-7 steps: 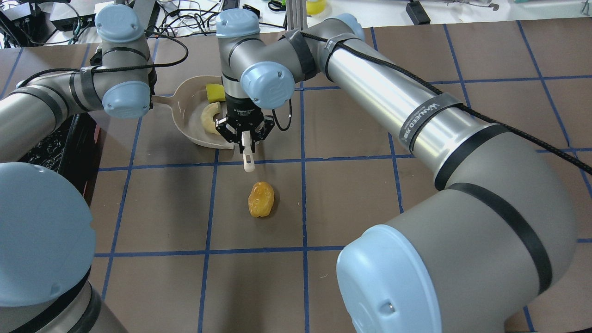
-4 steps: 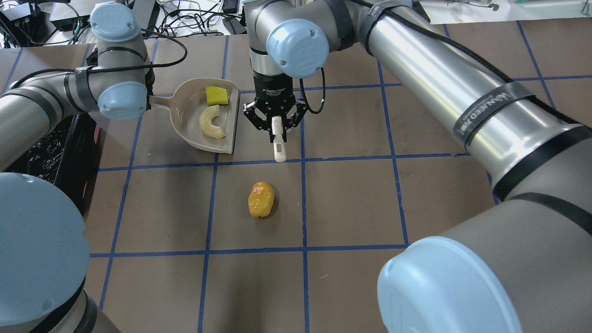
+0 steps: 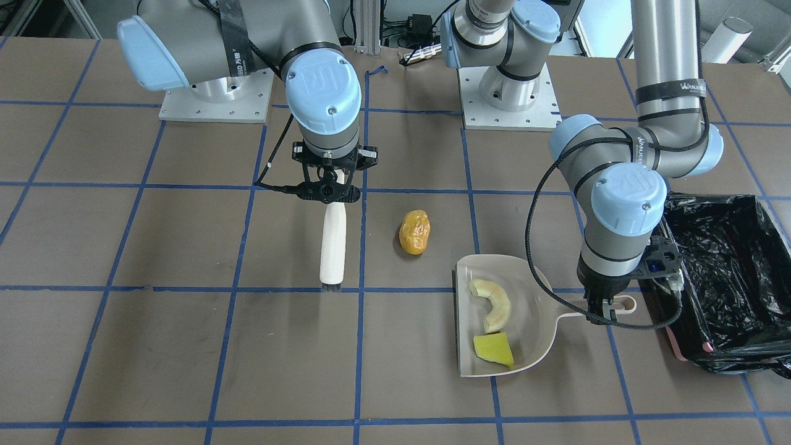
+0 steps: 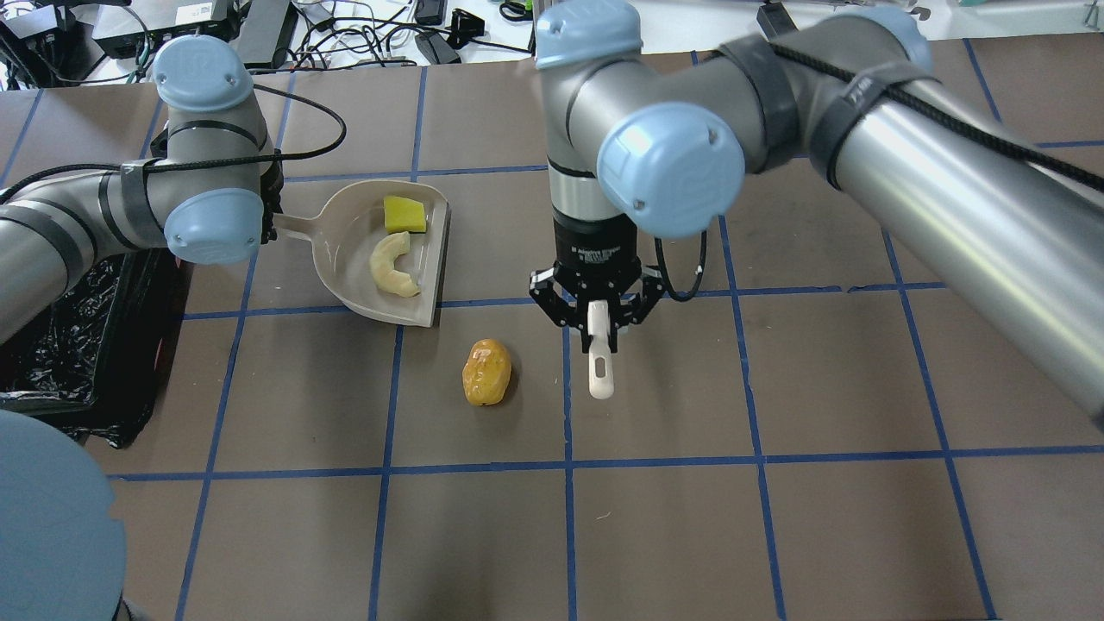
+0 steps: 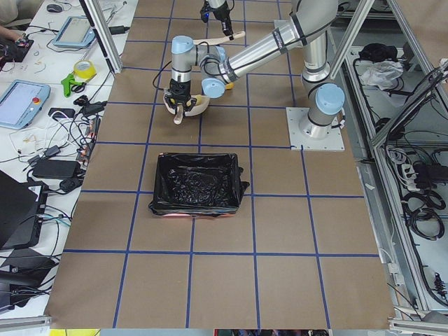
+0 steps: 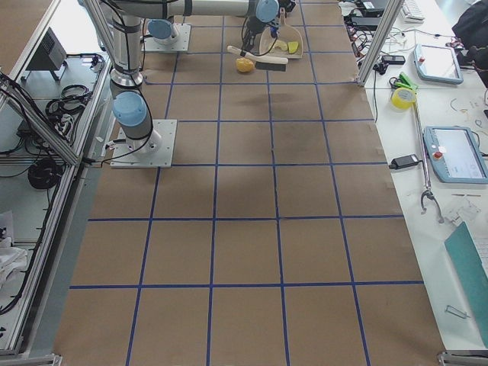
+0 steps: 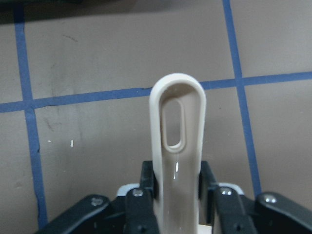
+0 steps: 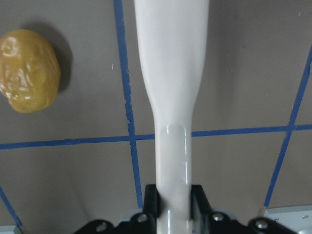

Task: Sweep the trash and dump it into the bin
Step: 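Move the brush toward the yellow potato toy with the right gripper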

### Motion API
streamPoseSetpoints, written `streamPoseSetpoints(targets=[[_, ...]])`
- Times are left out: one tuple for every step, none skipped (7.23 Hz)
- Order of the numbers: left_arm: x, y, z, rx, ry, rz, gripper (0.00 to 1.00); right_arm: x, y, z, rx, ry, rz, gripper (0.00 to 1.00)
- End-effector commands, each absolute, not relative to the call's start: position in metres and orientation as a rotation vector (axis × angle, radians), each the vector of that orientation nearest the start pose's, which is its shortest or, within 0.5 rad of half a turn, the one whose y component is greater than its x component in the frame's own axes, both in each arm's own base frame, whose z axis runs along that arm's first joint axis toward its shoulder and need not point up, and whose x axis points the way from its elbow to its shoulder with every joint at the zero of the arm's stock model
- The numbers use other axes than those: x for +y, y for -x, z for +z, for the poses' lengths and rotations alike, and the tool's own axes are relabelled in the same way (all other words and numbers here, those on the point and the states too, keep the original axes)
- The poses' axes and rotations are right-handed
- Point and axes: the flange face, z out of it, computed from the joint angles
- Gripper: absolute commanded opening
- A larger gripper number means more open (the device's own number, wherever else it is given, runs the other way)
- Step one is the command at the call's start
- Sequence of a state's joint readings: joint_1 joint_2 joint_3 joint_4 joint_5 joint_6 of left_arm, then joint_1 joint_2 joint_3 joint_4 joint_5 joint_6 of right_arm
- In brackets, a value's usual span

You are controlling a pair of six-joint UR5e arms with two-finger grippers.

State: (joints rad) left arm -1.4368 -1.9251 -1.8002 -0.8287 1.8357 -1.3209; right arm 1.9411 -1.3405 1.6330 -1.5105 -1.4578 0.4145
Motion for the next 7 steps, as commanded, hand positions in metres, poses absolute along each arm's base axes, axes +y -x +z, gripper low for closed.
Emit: streamPoseSetpoints(targets=[[-0.551,0.034,0.261,2.190,2.015,-0.391,0.00,-0.377,-0.320,0.317,3.137,-0.268,0.554,0.08],[-0.534,0.035,0.264,2.186,2.016,-0.397,0.00,-0.347,-0.337,0.315,3.161,-0.276,0.562,0.08],[-0.520,0.038,0.260,2.177,2.038,-0.412,0.00,-0.323,-0.357,0.305,3.166,-0.288,0.585,0.07],[-0.506,0.039,0.254,2.186,2.041,-0.444,0.00,-0.309,-0.370,0.296,3.159,-0.355,0.580,0.07],[-0.494,0.042,0.251,2.196,2.047,-0.484,0.00,-0.299,-0.382,0.289,3.110,-0.407,0.587,0.07],[-0.481,0.044,0.245,2.200,2.041,-0.484,0.00,-0.298,-0.386,0.284,3.104,-0.440,0.594,0.07],[-0.473,0.045,0.245,2.200,2.041,-0.484,0.00,-0.300,-0.394,0.276,3.052,-0.483,0.633,0.07]])
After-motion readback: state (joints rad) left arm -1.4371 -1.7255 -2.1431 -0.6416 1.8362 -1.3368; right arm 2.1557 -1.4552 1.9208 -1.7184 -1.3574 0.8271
